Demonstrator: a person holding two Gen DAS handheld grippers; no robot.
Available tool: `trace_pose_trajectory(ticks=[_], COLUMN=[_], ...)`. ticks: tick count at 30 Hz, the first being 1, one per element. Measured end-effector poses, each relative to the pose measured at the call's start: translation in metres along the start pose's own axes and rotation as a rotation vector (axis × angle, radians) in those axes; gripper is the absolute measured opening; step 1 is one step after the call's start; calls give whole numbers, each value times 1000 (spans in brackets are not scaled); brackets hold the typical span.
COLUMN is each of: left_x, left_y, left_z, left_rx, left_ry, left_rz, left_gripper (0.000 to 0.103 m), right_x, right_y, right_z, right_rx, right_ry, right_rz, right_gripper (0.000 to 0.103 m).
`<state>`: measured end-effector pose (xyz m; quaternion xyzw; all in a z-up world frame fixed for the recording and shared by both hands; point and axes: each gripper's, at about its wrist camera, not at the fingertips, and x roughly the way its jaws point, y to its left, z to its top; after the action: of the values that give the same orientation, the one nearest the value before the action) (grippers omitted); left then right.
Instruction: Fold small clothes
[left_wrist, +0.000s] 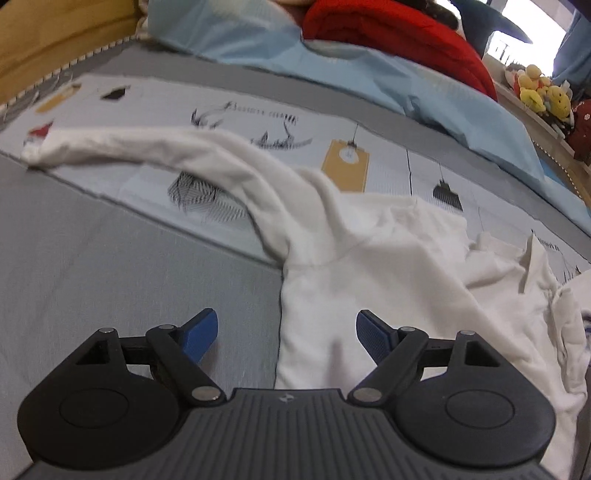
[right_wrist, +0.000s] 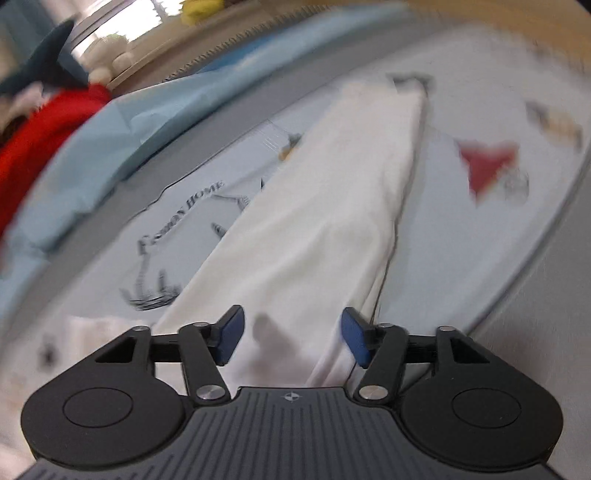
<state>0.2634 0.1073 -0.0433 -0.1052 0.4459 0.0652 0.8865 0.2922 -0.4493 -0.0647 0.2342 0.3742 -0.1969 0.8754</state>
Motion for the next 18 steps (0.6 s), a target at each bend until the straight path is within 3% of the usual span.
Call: trace_pose_trajectory(ticks=[2,4,7,8,9,10,12,14,17,18], left_x=[2,4,5,5,4,3,3,6,10,12], left_y=[0,2,4,4,5,5,5,6,6,5], left_z=[2,3,4,4,4,3,3,2,1,1], left_rx=[-8,-25,-39,-40,-40,-43,-52,-73,-74,-66], left_ry=[6,17,17,13,9,5,3,13,24,25], left_rz=[-8,-16,-21,-23,-21,-17,-10,-8,-7,2], left_gripper=[86,86,86,86,86,86,86,86,86,86], right_x=[0,-8,-20,-23,-25,-24,-16,-6,11,18], right_y=[11,-3,-41,-54,-69,-83,-97,-87,-48,-39], right_z=[0,3,10,13,16,21,24,22,22,24], right_rx=[-141,-133,-130,-98,-37,57,232,253,79,36], right_ry=[-33,-80,-187,-191,-166,-108,3,21,-37,-41], right_rz=[-72,-143,-327,-318,-246,-135,44,98,1,-22], right_gripper=[0,0,0,5,7,13,64,77,87,85])
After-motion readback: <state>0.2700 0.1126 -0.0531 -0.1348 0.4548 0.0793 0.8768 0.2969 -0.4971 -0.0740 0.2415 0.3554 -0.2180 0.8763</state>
